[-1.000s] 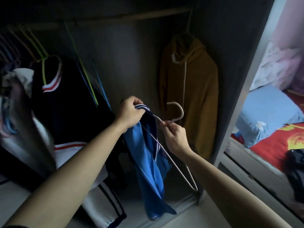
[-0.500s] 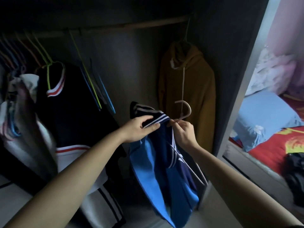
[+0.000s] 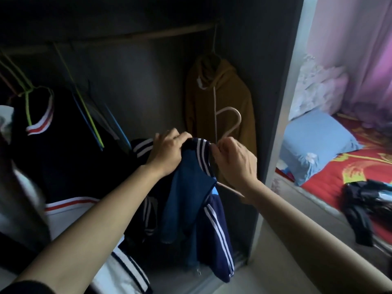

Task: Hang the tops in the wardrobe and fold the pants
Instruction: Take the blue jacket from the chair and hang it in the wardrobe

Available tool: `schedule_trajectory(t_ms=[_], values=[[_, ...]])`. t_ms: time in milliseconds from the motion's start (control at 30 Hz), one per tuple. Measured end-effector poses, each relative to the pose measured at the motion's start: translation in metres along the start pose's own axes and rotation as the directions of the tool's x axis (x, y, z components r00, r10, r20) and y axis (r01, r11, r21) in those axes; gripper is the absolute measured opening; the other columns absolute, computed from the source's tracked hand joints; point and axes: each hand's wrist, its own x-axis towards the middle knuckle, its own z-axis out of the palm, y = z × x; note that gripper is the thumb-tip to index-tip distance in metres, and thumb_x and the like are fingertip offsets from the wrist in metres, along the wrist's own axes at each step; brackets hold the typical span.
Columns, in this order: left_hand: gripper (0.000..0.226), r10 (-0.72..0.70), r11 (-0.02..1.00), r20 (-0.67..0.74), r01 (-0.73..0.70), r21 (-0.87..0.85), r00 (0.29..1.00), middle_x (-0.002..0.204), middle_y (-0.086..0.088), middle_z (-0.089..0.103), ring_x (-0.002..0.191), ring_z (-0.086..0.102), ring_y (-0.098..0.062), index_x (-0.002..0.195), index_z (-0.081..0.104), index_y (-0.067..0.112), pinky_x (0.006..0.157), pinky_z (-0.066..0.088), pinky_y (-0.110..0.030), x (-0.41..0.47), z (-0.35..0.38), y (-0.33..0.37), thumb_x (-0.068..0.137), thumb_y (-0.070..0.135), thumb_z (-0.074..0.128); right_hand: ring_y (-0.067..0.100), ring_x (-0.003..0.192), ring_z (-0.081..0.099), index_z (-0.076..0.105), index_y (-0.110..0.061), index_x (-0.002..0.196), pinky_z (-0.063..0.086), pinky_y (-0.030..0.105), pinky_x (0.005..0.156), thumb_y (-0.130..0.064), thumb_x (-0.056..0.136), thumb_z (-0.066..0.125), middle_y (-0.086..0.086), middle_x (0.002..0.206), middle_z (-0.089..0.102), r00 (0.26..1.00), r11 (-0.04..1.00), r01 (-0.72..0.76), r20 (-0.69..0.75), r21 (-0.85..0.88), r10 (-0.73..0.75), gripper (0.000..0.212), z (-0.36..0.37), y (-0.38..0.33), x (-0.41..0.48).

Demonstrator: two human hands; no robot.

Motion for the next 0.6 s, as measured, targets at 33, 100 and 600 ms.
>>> schedule_trajectory(t_ms=[33,100,600], values=[[0.034,-0.058,0.998,0.016,0.058,-0.010,0.998,0.098,-0.003,0.054,0.095,0.055,-0.028,0.114,0.061,0.024,0.090,0.030,-0.043,-0.001,0.003,0.001,0.092,0.004,0.046,0.009,0.081,0.052,0.055,-0.031,0.101,0.045,0.029,0.073,-0.053,0.092,0.053,-0.008,0.098,0.056,0.998,0.996,0.025,-0.049,-0.085,-0.030,0.024,0.003,0.003,-0.005],[0.037,-0.173,0.979,0.046,0.177,-0.105,0.984,0.098,0.001,0.047,0.099,0.053,-0.026,0.112,0.063,0.027,0.098,0.026,-0.046,0.001,0.002,0.002,0.089,0.004,0.045,0.014,0.103,0.043,0.048,-0.026,0.118,0.036,0.032,0.089,-0.046,0.086,0.064,-0.001,0.118,0.043,0.995,0.990,0.012,-0.093,-0.141,-0.026,0.040,0.011,0.009,-0.019],[0.032,-0.447,0.826,0.181,0.482,-0.294,0.876,0.096,0.006,0.069,0.085,0.058,-0.020,0.094,0.066,0.033,0.069,0.038,-0.027,0.000,-0.010,0.002,0.080,0.015,0.044,0.017,0.086,0.063,0.059,-0.036,0.117,0.052,0.032,0.071,-0.059,0.090,0.052,-0.008,0.099,0.054,0.899,0.993,-0.074,0.437,0.094,0.026,0.036,0.055,0.008,-0.099]])
